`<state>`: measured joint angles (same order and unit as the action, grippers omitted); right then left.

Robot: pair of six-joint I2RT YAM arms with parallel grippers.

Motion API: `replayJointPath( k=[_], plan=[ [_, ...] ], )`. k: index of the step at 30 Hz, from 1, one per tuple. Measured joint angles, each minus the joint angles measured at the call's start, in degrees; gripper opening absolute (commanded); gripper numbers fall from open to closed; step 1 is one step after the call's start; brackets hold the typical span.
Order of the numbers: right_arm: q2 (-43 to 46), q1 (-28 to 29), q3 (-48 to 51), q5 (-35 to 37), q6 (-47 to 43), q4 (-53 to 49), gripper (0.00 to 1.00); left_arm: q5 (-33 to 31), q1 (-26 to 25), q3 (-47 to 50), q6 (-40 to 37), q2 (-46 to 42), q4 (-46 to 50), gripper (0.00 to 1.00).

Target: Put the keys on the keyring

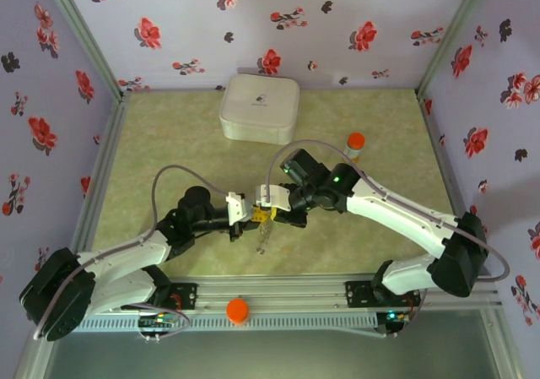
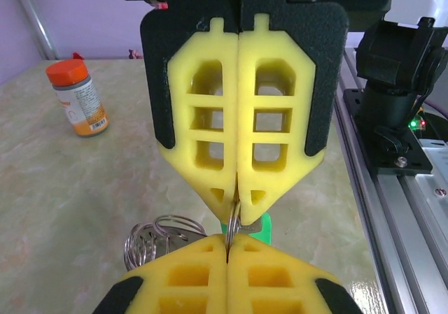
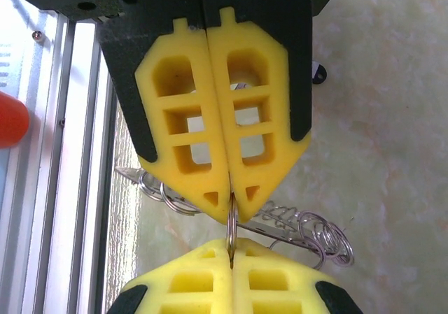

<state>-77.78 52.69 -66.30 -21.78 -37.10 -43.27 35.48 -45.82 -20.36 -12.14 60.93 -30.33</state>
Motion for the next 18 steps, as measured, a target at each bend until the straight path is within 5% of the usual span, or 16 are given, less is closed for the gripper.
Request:
replayJointPath(
  k=[2, 5, 18],
  plan=[
    [0.0, 0.1, 0.0, 0.2, 0.5, -0.1, 0.21, 0.3, 0.0, -0.1, 0.0, 0.2, 0.0, 0.0],
    [1.1, -0.4, 0.1, 0.0, 3.2, 0.8, 0.32, 0.4, 0.0, -0.1, 0.0, 0.3, -0.7, 0.0],
    [18.7, -6.2, 17.3, -1.0, 15.1, 15.0, 0.43, 0.6, 1.2, -0.1, 2.6, 4.9, -13.6, 0.0]
  ],
)
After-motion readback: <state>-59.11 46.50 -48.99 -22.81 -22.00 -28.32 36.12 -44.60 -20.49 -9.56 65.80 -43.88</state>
